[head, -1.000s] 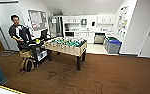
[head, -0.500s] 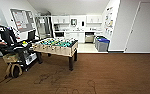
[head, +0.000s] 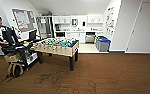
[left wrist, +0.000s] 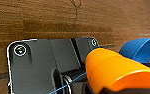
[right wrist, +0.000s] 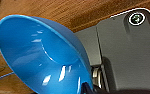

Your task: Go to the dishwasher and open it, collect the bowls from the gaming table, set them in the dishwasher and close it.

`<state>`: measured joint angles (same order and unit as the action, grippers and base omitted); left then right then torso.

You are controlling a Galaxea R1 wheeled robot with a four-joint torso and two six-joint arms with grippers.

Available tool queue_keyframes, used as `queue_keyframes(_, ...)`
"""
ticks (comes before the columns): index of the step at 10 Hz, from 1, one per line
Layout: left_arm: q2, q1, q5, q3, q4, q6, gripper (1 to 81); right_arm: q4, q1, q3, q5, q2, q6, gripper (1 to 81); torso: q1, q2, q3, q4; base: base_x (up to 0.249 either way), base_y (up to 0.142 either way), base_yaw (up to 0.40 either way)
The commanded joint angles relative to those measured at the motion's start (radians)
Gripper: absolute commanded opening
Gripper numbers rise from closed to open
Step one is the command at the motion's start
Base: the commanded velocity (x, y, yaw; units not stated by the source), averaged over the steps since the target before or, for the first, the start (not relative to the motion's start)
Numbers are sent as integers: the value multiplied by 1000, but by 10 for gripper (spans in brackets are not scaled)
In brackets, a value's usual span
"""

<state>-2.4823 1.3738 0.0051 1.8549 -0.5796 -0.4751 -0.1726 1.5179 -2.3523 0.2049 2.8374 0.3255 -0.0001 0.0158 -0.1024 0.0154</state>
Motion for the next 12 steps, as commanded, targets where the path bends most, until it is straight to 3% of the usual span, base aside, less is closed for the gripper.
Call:
queue_keyframes(1, 28, -58, 30, -26, -11, 1, 10, -22, -38, 12, -45, -7, -5, 10, 0, 0, 0, 0, 0, 0, 0)
queue_keyframes(5, 28, -55, 29, -26, -11, 3, 10, -24, -38, 12, -45, -7, -5, 10, 0, 0, 0, 0, 0, 0, 0)
queue_keyframes(12, 26, -54, 24, -26, -20, 3, 10, -24, -37, 10, -45, -5, -6, 10, 0, 1, 0, 0, 86, 0, 0)
